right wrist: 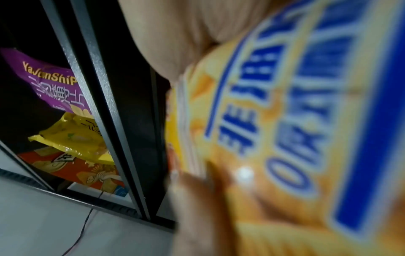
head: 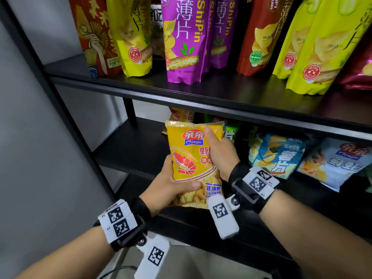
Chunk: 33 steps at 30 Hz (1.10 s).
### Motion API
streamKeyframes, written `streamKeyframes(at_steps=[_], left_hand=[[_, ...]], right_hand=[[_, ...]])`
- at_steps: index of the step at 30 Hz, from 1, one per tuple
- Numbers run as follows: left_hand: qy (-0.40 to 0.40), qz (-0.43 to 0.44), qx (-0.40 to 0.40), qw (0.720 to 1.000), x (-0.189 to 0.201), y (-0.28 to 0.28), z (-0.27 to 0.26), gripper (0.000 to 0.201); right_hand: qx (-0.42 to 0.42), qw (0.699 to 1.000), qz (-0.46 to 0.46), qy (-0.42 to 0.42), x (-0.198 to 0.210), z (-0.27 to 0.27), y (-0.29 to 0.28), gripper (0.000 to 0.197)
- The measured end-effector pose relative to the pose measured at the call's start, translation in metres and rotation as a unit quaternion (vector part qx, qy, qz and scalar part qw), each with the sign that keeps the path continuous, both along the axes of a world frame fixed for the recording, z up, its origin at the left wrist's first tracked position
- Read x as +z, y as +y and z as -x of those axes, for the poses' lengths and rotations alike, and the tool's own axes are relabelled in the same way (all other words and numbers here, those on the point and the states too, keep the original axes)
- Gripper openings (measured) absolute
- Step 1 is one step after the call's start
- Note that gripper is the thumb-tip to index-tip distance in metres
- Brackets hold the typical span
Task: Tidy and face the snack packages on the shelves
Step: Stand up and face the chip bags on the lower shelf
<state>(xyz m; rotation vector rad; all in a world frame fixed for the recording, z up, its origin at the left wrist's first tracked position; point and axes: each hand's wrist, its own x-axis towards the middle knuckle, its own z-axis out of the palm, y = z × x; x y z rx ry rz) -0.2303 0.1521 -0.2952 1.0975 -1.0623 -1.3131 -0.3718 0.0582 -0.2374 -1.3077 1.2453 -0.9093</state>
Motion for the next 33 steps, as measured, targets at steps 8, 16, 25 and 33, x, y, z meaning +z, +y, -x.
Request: streamKeyframes(at_steps=[8, 16, 25, 33], left_hand=[[0.032, -0.030, 0.054, 0.998, 0.011, -0.003, -0.014, 0.061], [0.140, -0.115, 0.008, 0.983, 0.019, 0.007, -0.032, 0.068], [0.109, -0.203, -0.040, 0.972, 0.000, 0.009, -0.006, 0.076], [0.320, -0.076, 0.059, 0.942, -0.001, -0.003, 0.015, 0.061]], right_hand=[[0.107, 0.993, -0.049, -0.026, -0.011, 0.003, 0.023, 0.049], [0.099, 0.983, -0.150, -0.025, 0.007, 0.010, 0.019, 0.023], [0.174, 0.875, -0.410, -0.190, 0.004, 0.006, 0.018, 0.038], [0.200, 0.944, -0.263, 0.008, -0.013, 0.004, 0.029, 0.042]])
